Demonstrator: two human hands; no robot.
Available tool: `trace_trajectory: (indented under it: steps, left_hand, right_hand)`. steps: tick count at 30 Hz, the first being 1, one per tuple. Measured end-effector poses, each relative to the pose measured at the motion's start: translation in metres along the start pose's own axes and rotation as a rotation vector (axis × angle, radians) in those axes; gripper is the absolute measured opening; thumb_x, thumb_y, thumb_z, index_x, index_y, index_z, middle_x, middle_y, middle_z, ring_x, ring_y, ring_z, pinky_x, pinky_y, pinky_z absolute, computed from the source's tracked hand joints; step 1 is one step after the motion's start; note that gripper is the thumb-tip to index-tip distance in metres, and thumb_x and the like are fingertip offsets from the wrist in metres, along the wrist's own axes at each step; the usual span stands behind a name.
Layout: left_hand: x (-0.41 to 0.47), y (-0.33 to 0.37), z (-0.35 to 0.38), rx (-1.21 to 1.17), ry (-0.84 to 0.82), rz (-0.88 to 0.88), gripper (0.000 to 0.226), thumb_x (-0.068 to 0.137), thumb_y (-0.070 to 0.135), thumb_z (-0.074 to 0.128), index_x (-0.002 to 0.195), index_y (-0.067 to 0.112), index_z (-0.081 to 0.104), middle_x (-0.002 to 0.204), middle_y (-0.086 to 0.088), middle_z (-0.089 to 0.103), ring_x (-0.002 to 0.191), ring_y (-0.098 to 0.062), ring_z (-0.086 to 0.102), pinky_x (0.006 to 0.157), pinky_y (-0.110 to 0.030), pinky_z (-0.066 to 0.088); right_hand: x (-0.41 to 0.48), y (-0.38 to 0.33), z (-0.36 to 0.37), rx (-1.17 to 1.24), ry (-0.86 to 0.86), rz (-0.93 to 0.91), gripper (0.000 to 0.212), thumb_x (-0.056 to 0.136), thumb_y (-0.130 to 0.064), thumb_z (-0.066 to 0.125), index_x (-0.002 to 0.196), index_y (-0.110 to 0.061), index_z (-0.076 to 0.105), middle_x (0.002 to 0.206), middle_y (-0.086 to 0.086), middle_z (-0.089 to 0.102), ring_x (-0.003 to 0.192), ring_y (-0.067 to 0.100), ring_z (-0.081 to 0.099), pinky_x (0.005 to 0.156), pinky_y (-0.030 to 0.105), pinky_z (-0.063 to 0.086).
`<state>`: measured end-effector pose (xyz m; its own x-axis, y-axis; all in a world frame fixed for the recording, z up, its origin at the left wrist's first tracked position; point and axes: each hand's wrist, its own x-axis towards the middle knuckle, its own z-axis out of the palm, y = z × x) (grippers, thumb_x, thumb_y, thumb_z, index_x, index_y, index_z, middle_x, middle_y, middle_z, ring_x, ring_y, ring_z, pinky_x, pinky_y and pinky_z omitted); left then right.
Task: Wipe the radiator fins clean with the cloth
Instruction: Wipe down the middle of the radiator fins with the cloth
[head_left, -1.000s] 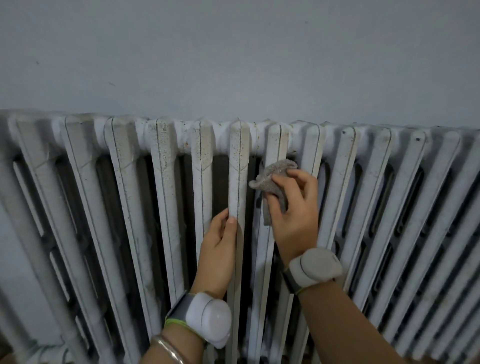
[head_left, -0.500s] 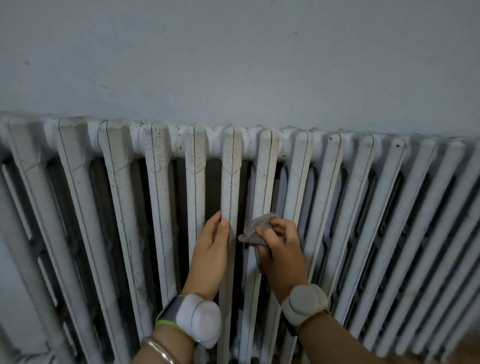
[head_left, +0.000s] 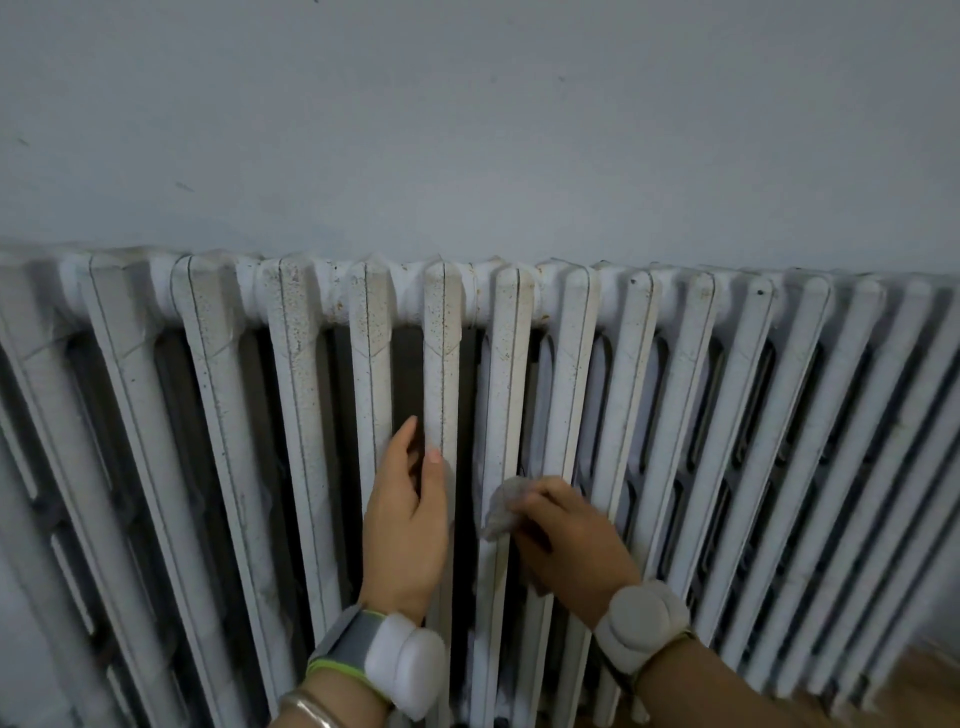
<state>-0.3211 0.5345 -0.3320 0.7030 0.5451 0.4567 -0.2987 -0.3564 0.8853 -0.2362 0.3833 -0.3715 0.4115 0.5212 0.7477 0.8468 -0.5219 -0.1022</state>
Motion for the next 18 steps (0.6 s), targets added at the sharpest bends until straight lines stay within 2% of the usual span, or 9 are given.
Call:
trace_trajectory:
  steps: [2, 4, 6, 7, 9, 12, 16, 18]
  left_hand:
    - [-0.001, -0.006, 0.002, 0.142, 0.106, 0.160, 0.041, 0.099, 0.026, 0.044, 0.139, 0.025, 0.039, 0.132, 0.011, 0.045, 0.121, -0.002, 0.045, 0.101, -0.023, 0.037]
    - [-0.002, -0.005, 0.007, 0.213, 0.162, 0.318, 0.034, 0.098, 0.019, 0.043, 0.132, 0.019, 0.046, 0.124, 0.008, 0.047, 0.116, -0.006, 0.047, 0.100, -0.022, 0.039]
    - [-0.004, 0.001, 0.015, 0.184, 0.131, 0.372, 0.033, 0.095, 0.019, 0.042, 0.127, 0.020, 0.051, 0.120, 0.011, 0.050, 0.115, -0.003, 0.049, 0.100, -0.018, 0.039]
    - [-0.006, 0.005, 0.019, 0.140, 0.088, 0.337, 0.032, 0.096, 0.020, 0.041, 0.127, 0.022, 0.052, 0.121, 0.013, 0.053, 0.115, 0.000, 0.049, 0.100, -0.017, 0.038]
    - [-0.007, 0.007, 0.027, 0.046, -0.006, 0.193, 0.033, 0.100, 0.022, 0.041, 0.131, 0.023, 0.052, 0.127, 0.014, 0.054, 0.117, 0.008, 0.048, 0.101, -0.012, 0.038]
    - [-0.004, 0.004, 0.035, -0.045, -0.094, 0.020, 0.041, 0.098, 0.024, 0.044, 0.139, 0.025, 0.043, 0.132, 0.018, 0.047, 0.112, 0.019, 0.043, 0.091, 0.003, 0.030]
    - [0.002, 0.002, 0.043, -0.054, -0.144, -0.047, 0.043, 0.099, 0.029, 0.043, 0.141, 0.026, 0.039, 0.131, 0.018, 0.046, 0.121, 0.007, 0.040, 0.097, -0.009, 0.029]
    - [0.002, 0.004, 0.044, -0.048, -0.155, -0.053, 0.043, 0.099, 0.030, 0.042, 0.141, 0.025, 0.040, 0.128, 0.018, 0.047, 0.119, 0.006, 0.040, 0.098, -0.012, 0.029]
  right_hand:
    - [0.008, -0.003, -0.020, 0.037, 0.084, 0.091, 0.020, 0.085, -0.025, 0.052, 0.097, -0.015, 0.063, 0.107, 0.001, 0.057, 0.091, 0.018, 0.061, 0.075, 0.030, 0.056]
    - [0.020, -0.002, -0.037, 0.055, 0.224, 0.168, 0.017, 0.085, -0.016, 0.061, 0.101, -0.012, 0.066, 0.110, 0.001, 0.056, 0.094, 0.013, 0.058, 0.084, 0.018, 0.048]
    - [0.034, -0.002, -0.051, 0.070, 0.413, 0.175, 0.024, 0.084, -0.006, 0.068, 0.108, -0.006, 0.066, 0.112, 0.006, 0.056, 0.103, 0.000, 0.051, 0.094, 0.008, 0.038]
    - [0.040, -0.002, -0.055, 0.098, 0.498, 0.171, 0.026, 0.084, -0.004, 0.068, 0.110, -0.004, 0.065, 0.113, 0.008, 0.056, 0.107, -0.003, 0.049, 0.098, 0.009, 0.036]
    - [0.052, -0.002, -0.060, 0.176, 0.607, 0.205, 0.029, 0.086, -0.005, 0.066, 0.114, -0.004, 0.064, 0.120, 0.011, 0.056, 0.114, 0.003, 0.048, 0.103, 0.016, 0.038]
    - [0.068, -0.004, -0.063, 0.263, 0.660, 0.241, 0.031, 0.090, -0.005, 0.062, 0.120, -0.005, 0.062, 0.127, 0.009, 0.052, 0.121, 0.008, 0.047, 0.105, 0.021, 0.038]
    - [0.082, 0.000, -0.058, 0.250, 0.678, 0.210, 0.027, 0.089, -0.003, 0.061, 0.117, -0.004, 0.061, 0.127, 0.012, 0.045, 0.118, -0.005, 0.040, 0.101, 0.013, 0.034]
    - [0.081, 0.004, -0.050, 0.244, 0.636, 0.208, 0.024, 0.089, -0.003, 0.061, 0.113, -0.005, 0.062, 0.123, 0.011, 0.045, 0.114, -0.001, 0.043, 0.099, 0.016, 0.036]
